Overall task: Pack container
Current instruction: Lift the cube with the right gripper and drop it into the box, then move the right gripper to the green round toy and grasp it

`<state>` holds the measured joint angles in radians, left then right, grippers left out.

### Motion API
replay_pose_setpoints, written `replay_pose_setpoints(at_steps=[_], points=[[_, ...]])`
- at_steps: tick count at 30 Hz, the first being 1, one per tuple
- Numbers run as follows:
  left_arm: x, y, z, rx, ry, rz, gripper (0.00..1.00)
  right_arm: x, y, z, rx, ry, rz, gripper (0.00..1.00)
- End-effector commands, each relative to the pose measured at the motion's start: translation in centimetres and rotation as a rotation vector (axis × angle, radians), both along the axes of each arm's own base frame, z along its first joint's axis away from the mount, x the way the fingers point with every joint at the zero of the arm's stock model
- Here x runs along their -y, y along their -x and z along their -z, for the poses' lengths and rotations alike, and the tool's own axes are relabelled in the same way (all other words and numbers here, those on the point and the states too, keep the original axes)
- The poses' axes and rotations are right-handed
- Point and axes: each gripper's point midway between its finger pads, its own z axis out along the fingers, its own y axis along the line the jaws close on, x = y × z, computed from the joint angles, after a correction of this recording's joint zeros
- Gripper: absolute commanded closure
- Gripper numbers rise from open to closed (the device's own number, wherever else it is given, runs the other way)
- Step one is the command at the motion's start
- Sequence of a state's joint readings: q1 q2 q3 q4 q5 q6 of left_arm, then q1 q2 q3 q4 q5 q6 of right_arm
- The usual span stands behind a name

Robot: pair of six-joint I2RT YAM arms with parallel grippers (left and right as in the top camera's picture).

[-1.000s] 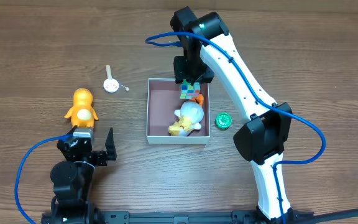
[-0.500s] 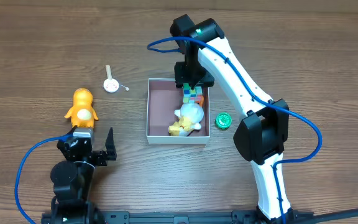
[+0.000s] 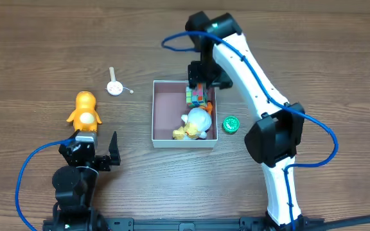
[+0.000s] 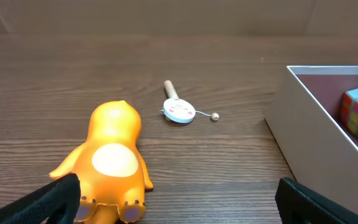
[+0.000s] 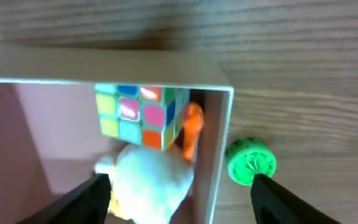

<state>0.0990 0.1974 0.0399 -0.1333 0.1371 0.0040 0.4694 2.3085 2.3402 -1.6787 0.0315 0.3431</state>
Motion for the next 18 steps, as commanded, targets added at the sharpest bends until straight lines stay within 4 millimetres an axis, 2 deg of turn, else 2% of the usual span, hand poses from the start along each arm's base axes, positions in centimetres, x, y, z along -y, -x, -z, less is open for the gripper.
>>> replay_pose_setpoints(at_steps=[1, 2, 3, 5, 7, 8, 9, 13, 15, 18], points=[[-0.3, 0.0, 0.1, 0.000, -0.020, -0.007, 0.00, 1.7, -3.4, -8.4, 0.248, -0.103, 0.066, 0.22], [-0.3, 0.0, 0.1, 0.000, -0.020, -0.007, 0.00, 3.6, -3.9, -12.3, 0.350, -0.141, 0.108, 0.18], [-0.3, 0.0, 0.1, 0.000, -0.020, -0.007, 0.00, 5.4, -3.9, -14.3, 0.401, -0.144, 0.150, 0.16], [-0.3, 0.0, 0.1, 0.000, -0.020, -0.007, 0.00, 9.0, -3.7, -17.0, 0.465, -0.146, 0.231, 0.12], [-0.3, 0.0, 0.1, 0.000, -0.020, -0.007, 0.00, 11.0, -3.1, -17.9, 0.476, -0.150, 0.278, 0.07], [-0.3, 0.0, 0.1, 0.000, -0.020, -0.007, 0.00, 12.4, -2.3, -17.8, 0.462, -0.137, 0.307, 0.00], [-0.3, 0.0, 0.1, 0.000, -0.020, -0.007, 0.00, 14.0, -1.1, -16.9, 0.419, -0.116, 0.345, 0.00], [-0.3, 0.0, 0.1, 0.000, -0.020, -0.007, 0.00, 15.9, 2.6, -13.9, 0.269, -0.121, 0.442, 0.00], [-0.3, 0.0, 0.1, 0.000, -0.020, -0.007, 0.00, 16.4, 3.3, -13.3, 0.239, -0.134, 0.507, 0.00], [-0.3, 0.0, 0.1, 0.000, -0.020, -0.007, 0.00, 15.6, 2.8, -13.7, 0.216, -0.284, 0.549, 0.00]])
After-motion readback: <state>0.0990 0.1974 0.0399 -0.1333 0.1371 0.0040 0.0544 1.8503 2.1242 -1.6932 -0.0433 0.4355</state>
